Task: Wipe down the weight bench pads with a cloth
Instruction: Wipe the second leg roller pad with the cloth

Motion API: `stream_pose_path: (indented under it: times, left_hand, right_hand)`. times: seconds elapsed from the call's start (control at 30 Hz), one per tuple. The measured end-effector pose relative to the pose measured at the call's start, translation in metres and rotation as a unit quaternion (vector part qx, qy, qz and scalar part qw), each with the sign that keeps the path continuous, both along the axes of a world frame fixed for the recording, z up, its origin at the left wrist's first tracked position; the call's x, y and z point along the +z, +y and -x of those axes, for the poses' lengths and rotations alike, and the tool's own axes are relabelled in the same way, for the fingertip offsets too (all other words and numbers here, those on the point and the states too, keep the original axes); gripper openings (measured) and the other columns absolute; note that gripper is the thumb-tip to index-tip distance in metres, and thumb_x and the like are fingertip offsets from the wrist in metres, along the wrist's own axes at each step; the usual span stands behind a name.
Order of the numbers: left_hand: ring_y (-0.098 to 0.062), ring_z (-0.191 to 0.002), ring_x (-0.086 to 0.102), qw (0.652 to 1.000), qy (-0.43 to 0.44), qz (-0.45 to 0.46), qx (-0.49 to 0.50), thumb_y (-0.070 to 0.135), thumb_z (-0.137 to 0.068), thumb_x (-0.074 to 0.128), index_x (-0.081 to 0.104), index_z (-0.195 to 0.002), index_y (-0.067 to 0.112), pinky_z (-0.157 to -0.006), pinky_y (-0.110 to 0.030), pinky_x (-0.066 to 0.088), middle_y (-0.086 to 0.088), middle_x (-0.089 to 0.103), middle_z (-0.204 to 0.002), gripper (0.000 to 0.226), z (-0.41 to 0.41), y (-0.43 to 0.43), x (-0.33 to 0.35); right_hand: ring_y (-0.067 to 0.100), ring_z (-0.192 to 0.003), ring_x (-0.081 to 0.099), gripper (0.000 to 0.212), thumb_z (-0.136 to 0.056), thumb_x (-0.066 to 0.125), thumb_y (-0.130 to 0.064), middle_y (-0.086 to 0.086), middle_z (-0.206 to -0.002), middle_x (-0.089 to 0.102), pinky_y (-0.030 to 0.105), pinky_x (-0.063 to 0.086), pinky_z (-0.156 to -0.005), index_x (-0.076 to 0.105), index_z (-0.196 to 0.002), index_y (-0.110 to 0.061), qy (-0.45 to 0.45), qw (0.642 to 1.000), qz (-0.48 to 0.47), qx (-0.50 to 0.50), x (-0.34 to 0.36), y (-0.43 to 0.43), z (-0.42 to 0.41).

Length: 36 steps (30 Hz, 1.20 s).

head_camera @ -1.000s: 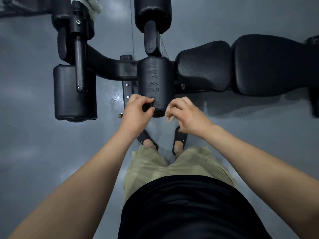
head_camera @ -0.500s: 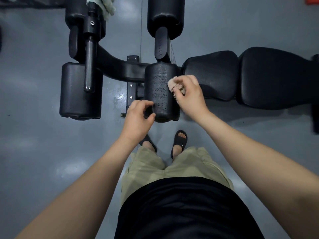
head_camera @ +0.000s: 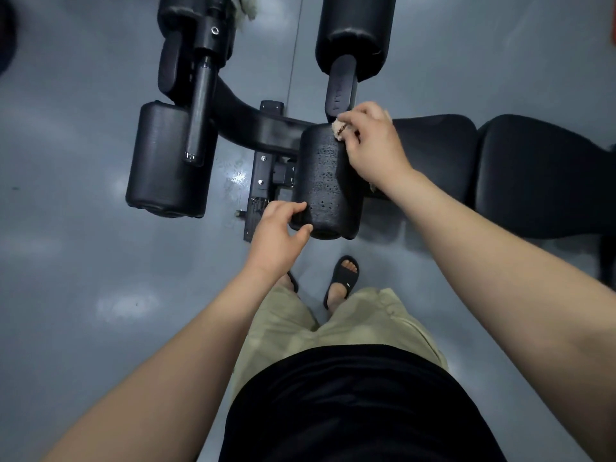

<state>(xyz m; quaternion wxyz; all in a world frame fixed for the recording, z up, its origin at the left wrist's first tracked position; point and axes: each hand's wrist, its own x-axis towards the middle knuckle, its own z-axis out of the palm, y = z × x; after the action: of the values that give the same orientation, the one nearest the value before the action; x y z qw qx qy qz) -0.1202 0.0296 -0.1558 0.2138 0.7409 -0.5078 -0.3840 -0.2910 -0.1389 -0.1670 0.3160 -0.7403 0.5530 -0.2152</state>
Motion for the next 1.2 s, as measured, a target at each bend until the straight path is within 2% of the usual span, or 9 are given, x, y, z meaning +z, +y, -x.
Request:
stream_pose_path:
  times: [0.1,0.27,0.6,0.77,0.93,1.03,1.13,1.2]
  left_hand:
    - [-0.010,-0.103,0.057,1.000,-0.002,0.002,-0.001,0.012,-0.087,0.076,0.067,-0.124,0.014,-0.102,-0.031,0.049,0.007,0.051,-0.115,0.038,0.000,-0.001,-0.001]
    - [-0.012,-0.104,0.058,1.000,0.001,-0.007,-0.001,0.013,-0.088,0.076,0.068,-0.123,0.015,-0.103,-0.032,0.049,0.007,0.049,-0.116,0.036,-0.001,-0.003,-0.002]
    - [-0.019,-0.101,0.062,1.000,0.003,-0.017,-0.009,0.013,-0.085,0.079,0.069,-0.118,0.015,-0.100,-0.035,0.053,0.004,0.050,-0.115,0.034,-0.003,-0.007,-0.003]
    - [-0.019,-0.101,0.063,1.000,0.005,-0.011,-0.007,0.012,-0.086,0.079,0.069,-0.119,0.014,-0.097,-0.028,0.052,0.002,0.050,-0.115,0.034,-0.003,-0.007,-0.002]
    - [-0.018,-0.103,0.063,1.000,-0.003,-0.015,-0.012,0.014,-0.086,0.079,0.068,-0.119,0.016,-0.095,-0.023,0.051,0.002,0.051,-0.116,0.034,-0.002,-0.007,-0.003]
    - [-0.020,-0.104,0.064,1.000,0.000,-0.019,-0.009,0.014,-0.086,0.079,0.068,-0.117,0.018,-0.097,-0.028,0.052,0.002,0.051,-0.117,0.033,-0.003,-0.007,-0.002]
    - [-0.019,-0.104,0.063,1.000,0.002,-0.023,-0.014,0.015,-0.086,0.079,0.068,-0.117,0.018,-0.097,-0.027,0.052,0.003,0.050,-0.116,0.033,-0.003,-0.008,0.000]
    - [-0.016,-0.101,0.060,1.000,0.000,-0.019,-0.020,0.014,-0.086,0.079,0.068,-0.117,0.017,-0.096,-0.025,0.051,0.004,0.049,-0.115,0.033,-0.001,-0.008,0.001]
  right_hand:
    - [0.031,-0.106,0.052,0.027,-0.094,0.055,-0.008,0.008,-0.116,0.060,0.016,0.029,-0.095,0.071,-0.116,-0.009,0.008,0.999,0.025,0.031,-0.003,0.008,0.003]
    - [0.033,-0.100,0.053,0.026,-0.092,0.057,-0.006,0.007,-0.114,0.062,0.028,0.036,-0.099,0.072,-0.112,-0.011,0.001,0.997,0.045,0.061,-0.007,0.033,0.009]
    - [0.030,-0.098,0.055,0.024,-0.092,0.061,-0.005,0.006,-0.113,0.062,0.024,0.037,-0.096,0.073,-0.112,-0.012,-0.020,0.995,0.032,0.095,-0.014,0.083,0.018]
    - [0.026,-0.098,0.052,0.024,-0.091,0.062,-0.004,0.005,-0.114,0.061,0.028,0.042,-0.095,0.072,-0.111,-0.012,-0.037,0.994,0.019,0.104,-0.008,0.107,0.023]
    - [0.024,-0.098,0.051,0.025,-0.087,0.063,-0.007,0.000,-0.112,0.059,0.033,0.047,-0.091,0.070,-0.110,-0.014,-0.049,0.993,0.001,0.109,-0.005,0.130,0.025]
    - [0.023,-0.093,0.049,0.028,-0.084,0.061,-0.008,-0.002,-0.109,0.057,0.037,0.049,-0.085,0.070,-0.109,-0.017,-0.039,0.992,0.003,0.121,-0.005,0.140,0.026]
    - [0.023,-0.092,0.048,0.026,-0.083,0.061,-0.008,-0.001,-0.105,0.052,0.041,0.051,-0.077,0.067,-0.107,-0.018,-0.020,0.992,0.005,0.126,-0.005,0.144,0.030]
    - [0.023,-0.093,0.049,0.025,-0.082,0.060,-0.008,0.001,-0.104,0.049,0.041,0.051,-0.077,0.066,-0.105,-0.016,-0.021,0.993,0.005,0.119,-0.005,0.142,0.032]
